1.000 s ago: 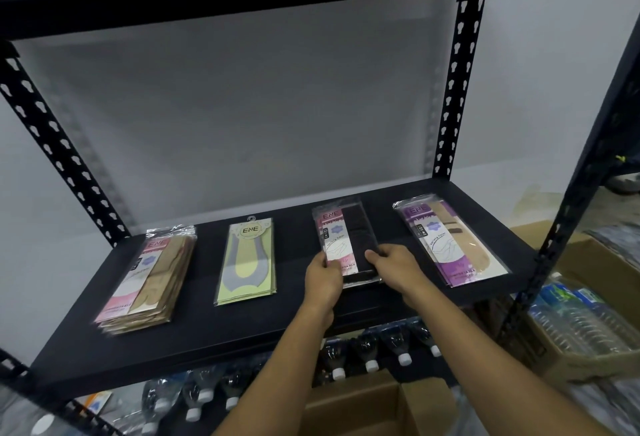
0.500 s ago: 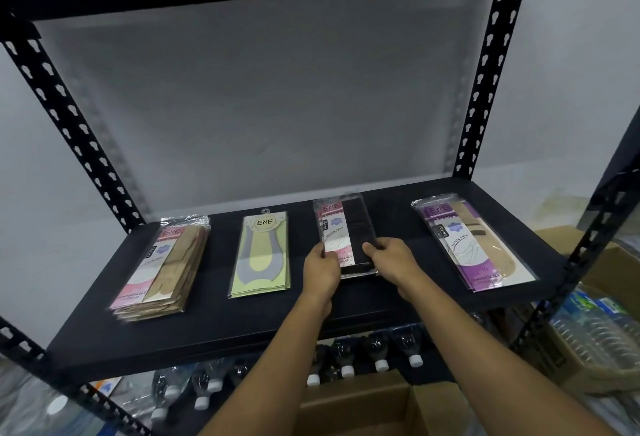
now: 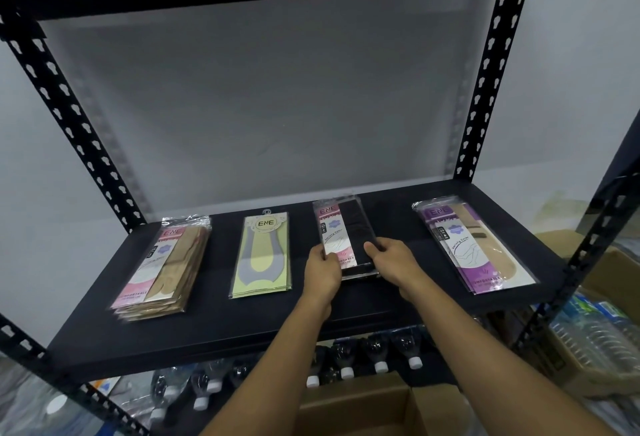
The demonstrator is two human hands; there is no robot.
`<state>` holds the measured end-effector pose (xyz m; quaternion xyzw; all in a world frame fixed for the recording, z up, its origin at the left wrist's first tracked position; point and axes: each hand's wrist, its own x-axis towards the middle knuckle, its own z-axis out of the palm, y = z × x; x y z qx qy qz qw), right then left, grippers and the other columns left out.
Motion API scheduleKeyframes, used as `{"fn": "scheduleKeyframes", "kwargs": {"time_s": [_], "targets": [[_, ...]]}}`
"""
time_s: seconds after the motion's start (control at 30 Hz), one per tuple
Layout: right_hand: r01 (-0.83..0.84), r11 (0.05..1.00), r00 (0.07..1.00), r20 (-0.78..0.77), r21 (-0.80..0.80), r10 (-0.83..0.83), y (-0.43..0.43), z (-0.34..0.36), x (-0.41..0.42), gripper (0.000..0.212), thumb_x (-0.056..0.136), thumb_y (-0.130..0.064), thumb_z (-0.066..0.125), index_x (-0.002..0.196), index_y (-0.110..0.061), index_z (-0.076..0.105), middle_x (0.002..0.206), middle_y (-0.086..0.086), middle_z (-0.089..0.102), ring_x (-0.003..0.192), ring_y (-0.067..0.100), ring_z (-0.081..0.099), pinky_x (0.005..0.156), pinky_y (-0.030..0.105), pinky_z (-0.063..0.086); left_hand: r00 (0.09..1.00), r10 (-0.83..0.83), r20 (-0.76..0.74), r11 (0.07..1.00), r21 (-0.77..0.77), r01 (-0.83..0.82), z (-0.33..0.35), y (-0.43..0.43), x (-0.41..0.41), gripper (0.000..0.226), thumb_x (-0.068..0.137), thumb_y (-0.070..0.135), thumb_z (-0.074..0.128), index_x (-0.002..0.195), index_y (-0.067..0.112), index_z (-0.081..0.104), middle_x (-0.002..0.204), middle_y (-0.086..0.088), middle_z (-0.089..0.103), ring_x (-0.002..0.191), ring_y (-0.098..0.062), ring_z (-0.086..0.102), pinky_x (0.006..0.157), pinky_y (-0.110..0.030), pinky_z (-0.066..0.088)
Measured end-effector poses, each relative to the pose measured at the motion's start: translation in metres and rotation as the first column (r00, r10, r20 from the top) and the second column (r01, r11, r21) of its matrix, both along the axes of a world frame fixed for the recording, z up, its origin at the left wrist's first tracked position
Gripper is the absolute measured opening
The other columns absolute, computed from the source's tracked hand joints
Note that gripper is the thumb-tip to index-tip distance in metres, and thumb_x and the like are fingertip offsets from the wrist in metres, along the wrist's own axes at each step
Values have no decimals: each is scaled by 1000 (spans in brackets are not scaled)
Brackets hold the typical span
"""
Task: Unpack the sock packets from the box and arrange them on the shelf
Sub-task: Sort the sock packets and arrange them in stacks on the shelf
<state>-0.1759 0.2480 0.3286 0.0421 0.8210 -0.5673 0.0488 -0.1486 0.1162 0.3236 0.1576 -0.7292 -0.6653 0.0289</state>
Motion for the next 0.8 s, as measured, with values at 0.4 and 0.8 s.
{"fn": "scheduleKeyframes", "kwargs": {"time_s": [0.4,0.8], "targets": [[48,999,998,26,8,-48,9,2,8,57,92,-46,51,137,-10,49,136,5,56,122,22,54,104,37,44,1000,-9,-16,998,-55,8,10,-1,10,43,99,14,44,141,8,39,129,-4,58,98,-9,57,78,-22,45],[212,976,969,-140,60,-202,72,20,35,44,92,-30,59,130,-8,54,130,8,60,121,22,54,95,27,39,950,-107,-294,968,-248,32,37,69,36,56,93,29,60,144,20,38,146,5,42,133,-10,41,111,-30,36]]}}
